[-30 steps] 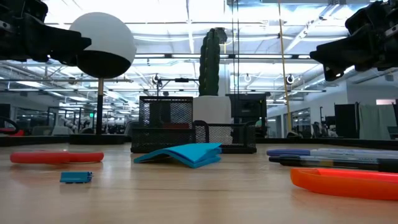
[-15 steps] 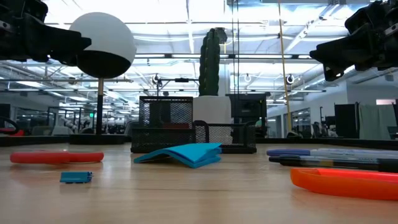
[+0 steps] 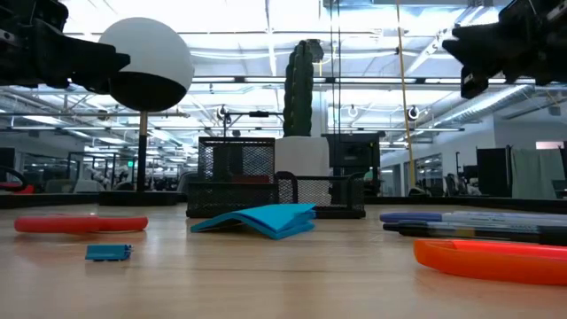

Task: Pick and place office supplies into organizer
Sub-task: Put the white pen into the black desk organizer

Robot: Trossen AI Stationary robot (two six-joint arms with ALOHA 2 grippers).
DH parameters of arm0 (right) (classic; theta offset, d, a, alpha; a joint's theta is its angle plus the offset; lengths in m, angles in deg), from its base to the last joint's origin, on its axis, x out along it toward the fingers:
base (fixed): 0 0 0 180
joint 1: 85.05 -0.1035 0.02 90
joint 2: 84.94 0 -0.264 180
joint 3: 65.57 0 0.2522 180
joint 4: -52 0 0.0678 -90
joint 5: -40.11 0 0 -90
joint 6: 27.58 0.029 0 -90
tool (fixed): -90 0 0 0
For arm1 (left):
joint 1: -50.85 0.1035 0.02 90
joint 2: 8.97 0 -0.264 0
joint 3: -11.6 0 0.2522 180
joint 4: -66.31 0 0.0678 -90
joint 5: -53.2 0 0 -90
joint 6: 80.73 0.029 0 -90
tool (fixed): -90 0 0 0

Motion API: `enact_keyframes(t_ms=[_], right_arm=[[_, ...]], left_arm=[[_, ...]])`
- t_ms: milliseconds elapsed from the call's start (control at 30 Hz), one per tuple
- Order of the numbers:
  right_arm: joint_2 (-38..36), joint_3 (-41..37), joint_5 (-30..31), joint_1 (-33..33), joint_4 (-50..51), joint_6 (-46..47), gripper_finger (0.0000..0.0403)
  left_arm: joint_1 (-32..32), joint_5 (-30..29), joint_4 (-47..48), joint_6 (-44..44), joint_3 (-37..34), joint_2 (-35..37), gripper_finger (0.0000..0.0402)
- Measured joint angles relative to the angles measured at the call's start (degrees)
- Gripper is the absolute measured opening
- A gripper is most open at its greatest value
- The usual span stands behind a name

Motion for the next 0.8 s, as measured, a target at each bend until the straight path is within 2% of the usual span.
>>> enact_keyframes(t_ms=[233,433,667,800], right_arm=[[0.00,0.00,0.03,-0.02,-2.22,5.26,0.0091],[0.07,0.00,4.53,0.02,-5.51,3.51,0.0091],[0.07,0.01,4.91,0.04,-6.42,3.18,0.0091],[0.55,2.03,7.07,0.04,-6.14,2.30,0.0091]], left_arm=[[-0.02,0.00,0.00,0.00,0.00,0.00,0.0145],[-0.02,0.00,0.00,0.00,-0.01,0.01,0.0145],[0.00,0.00,0.00,0.00,0.00,0.00,0.0145],[0.00,0.00,0.00,-0.02,-0.01,0.01,0.0145]])
